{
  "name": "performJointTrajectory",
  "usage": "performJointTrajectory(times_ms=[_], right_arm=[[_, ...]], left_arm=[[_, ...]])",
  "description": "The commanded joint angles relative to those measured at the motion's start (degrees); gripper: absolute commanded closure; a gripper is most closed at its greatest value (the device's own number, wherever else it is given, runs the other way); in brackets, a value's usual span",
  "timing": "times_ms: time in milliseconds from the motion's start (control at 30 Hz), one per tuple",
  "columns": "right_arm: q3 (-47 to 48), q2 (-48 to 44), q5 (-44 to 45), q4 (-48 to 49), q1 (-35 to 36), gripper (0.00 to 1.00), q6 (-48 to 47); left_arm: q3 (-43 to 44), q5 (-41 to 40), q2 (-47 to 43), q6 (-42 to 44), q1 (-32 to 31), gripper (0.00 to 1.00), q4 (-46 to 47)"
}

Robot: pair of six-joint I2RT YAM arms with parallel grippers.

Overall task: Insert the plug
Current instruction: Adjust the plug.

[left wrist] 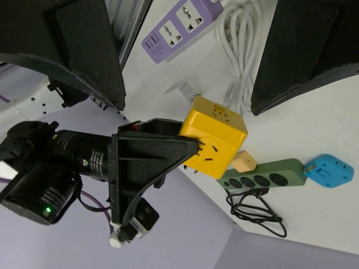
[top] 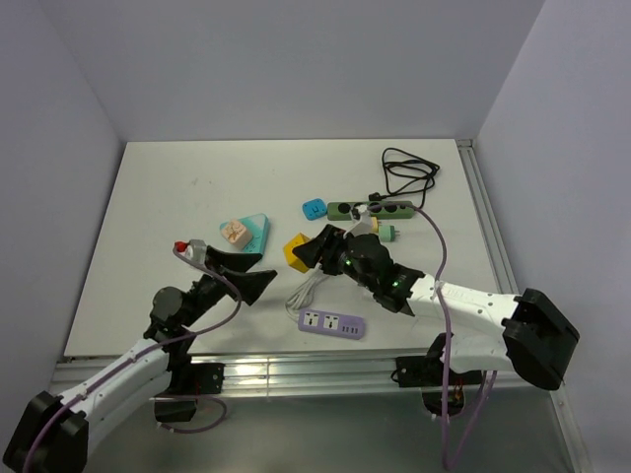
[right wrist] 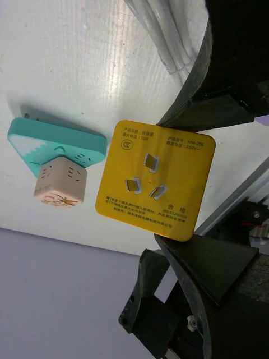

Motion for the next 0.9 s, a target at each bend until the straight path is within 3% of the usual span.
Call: performJointTrajectory(times_ms=[0, 567, 867], right_arm=[[2.82, -3.11, -2.54, -0.21, -0.78, 0.85, 1.18], [6.60, -6.28, -3.86, -5.49, -0.87, 0.86, 1.00], [6.61, -5.40, -7.02, -3.21, -0.95, 0.87, 1.70]], left_arm=[[-2.77, -2.65, 2.16, 7.05, -2.66, 0.00, 6.70], [-0.92, -3.80, 17.10, 17.69, -7.85, 0.00, 22.25], [0.66, -3.09, 18.16, 19.98, -9.08, 0.01, 21.74]])
